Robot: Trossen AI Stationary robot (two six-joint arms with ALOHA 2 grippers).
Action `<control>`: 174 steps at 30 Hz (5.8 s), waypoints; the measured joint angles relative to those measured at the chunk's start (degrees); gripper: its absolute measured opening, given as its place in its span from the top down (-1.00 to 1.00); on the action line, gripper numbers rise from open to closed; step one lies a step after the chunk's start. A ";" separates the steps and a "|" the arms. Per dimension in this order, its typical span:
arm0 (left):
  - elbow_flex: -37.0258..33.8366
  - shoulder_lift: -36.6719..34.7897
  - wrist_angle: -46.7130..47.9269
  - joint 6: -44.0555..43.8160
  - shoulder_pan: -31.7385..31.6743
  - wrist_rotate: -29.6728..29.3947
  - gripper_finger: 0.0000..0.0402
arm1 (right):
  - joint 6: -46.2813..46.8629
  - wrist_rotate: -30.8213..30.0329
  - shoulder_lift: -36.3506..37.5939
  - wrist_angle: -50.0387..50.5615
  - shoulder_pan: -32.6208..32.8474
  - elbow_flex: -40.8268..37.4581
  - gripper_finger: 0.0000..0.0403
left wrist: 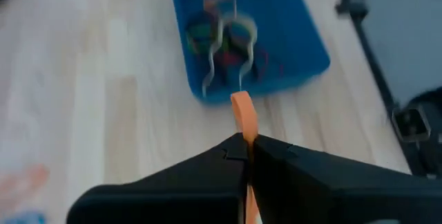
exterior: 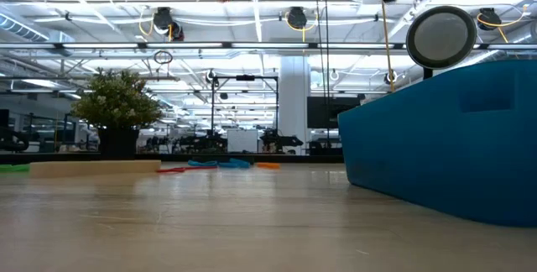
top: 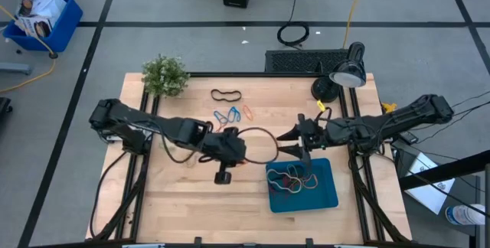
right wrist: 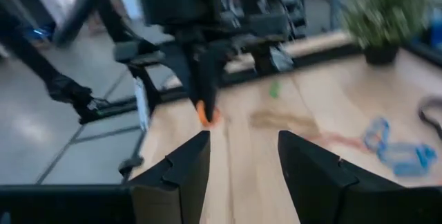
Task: Pick and place rubber bands into bin
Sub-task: Put the orange rubber band into the blue bin
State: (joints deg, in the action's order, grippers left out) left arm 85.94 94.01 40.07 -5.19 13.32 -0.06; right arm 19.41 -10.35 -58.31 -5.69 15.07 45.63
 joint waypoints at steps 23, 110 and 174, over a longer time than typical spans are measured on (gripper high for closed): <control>2.09 -5.26 -19.35 8.37 -4.15 -1.59 0.96 | -20.15 -13.69 -16.32 -28.41 5.24 0.00 0.21; 1.98 -4.57 -20.09 11.73 -2.72 -0.76 0.33 | -18.61 -13.61 -26.18 -45.03 3.67 3.50 0.99; 1.98 -13.43 5.22 -2.51 -2.95 -6.03 -0.09 | 28.00 10.22 -19.10 33.95 12.02 -0.24 0.46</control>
State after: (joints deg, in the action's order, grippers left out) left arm 87.92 80.58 45.28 -7.69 10.37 -6.09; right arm 47.42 -0.13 -77.41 28.26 27.09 45.39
